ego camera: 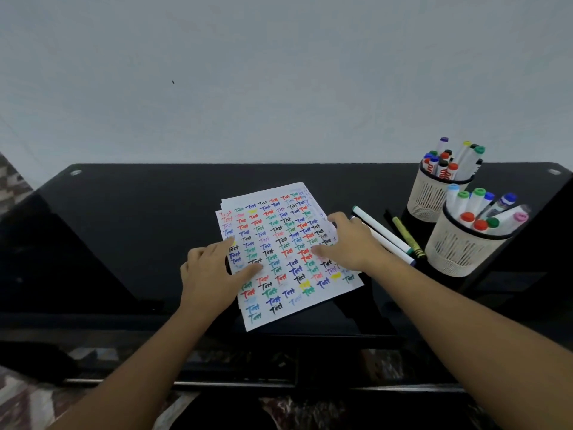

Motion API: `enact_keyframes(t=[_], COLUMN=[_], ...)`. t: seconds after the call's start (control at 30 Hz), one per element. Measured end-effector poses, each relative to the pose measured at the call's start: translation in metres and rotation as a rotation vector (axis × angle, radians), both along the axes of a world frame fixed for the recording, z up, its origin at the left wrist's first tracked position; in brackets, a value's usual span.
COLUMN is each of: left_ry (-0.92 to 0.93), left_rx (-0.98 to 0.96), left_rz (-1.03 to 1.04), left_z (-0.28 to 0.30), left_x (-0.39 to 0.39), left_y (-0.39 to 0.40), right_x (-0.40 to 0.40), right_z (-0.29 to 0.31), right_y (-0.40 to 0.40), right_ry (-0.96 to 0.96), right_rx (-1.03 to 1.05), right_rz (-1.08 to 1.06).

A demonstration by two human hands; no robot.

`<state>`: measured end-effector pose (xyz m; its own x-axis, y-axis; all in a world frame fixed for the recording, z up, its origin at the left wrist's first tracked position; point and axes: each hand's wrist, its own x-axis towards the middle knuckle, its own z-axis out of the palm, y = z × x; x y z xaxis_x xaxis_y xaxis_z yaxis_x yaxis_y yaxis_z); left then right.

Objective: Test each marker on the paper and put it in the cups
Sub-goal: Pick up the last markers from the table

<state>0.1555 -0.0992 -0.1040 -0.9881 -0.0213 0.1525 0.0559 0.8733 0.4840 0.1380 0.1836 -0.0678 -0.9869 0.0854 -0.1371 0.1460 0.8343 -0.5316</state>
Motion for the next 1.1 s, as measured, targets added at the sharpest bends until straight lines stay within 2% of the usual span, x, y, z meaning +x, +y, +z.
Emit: enact_keyframes(t=[0.47,0.67,0.8,0.93,1.1], left_ry=[-0.125,-0.073,-0.074,-0.036,-0.063], left_rx=[-0.152,-0.224,-0.228,-0.236,-0.227], left_rz=[-0.157,-0.182,-0.190,-0.190,-0.257], left_z=[0.005,-0.006,-0.005,0.000,-0.001], left_x=[-0.044,-0.045,-0.046,-0.043,-0.039], left_y=[0.011,0.012,0.013,0.019,0.036], right_x=[-0.007,-0.003,0.002,0.012,0.024], right_z=[-0.007,-0.015,-0.018,-0.016,-0.007], right_y=[0.006,0.006,0.005,0.009,0.026], right_ry=[0.015,0.046,0.092,0.232,0.339], right_rx=[-0.086,-0.097,-0.036,0.032,0.292], right_rz=[-0.073,-0.064,-0.044,-0.056,-0.140])
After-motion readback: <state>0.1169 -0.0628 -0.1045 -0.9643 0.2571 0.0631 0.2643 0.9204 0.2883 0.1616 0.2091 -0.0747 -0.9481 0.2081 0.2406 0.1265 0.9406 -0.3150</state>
